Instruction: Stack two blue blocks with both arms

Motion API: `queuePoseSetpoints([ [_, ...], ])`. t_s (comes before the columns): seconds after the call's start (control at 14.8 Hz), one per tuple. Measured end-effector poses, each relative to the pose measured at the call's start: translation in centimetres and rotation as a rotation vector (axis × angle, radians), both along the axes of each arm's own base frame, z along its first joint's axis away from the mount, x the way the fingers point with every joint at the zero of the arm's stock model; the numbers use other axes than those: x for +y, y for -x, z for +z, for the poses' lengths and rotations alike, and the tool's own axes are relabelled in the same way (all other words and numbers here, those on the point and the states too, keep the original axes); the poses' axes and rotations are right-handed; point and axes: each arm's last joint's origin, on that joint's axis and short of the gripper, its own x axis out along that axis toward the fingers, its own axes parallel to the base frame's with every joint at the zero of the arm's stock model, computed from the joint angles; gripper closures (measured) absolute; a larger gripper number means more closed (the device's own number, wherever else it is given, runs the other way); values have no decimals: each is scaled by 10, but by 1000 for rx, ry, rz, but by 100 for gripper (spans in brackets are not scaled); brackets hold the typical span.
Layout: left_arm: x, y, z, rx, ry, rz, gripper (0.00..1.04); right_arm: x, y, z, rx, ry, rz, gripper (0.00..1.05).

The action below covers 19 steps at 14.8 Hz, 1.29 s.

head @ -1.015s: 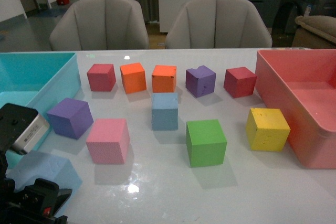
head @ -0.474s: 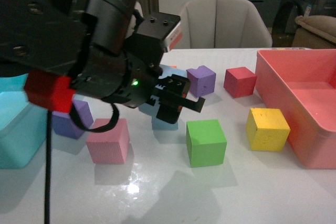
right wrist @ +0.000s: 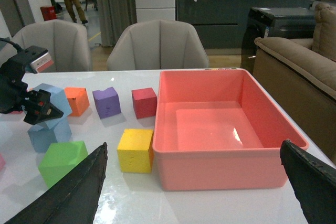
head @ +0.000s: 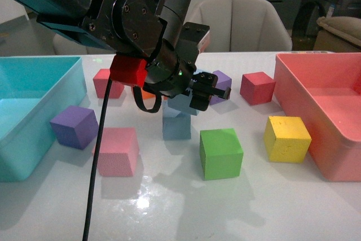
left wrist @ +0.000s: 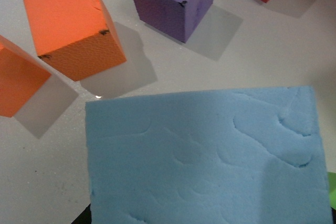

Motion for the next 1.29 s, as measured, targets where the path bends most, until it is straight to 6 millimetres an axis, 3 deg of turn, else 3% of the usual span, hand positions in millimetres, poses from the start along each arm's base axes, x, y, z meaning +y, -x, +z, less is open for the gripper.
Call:
queuePoseSetpoints([
  [0.27,12,-15,-2,16,11,47,54,0,0,0,0,0,0,6],
  [0.54,20,-18,-7,41,22,65,54,0,0,0,0,0,0,6],
  [0.95,16,-14,-17,74,31,55,54,0,0,0,0,0,0,6],
  [1.02,17,-14,-17,69,33,57,48,0,0,0,0,0,0,6],
  [1.29,17,-15,-17,60,33,62,5,0,0,0,0,0,0,6],
])
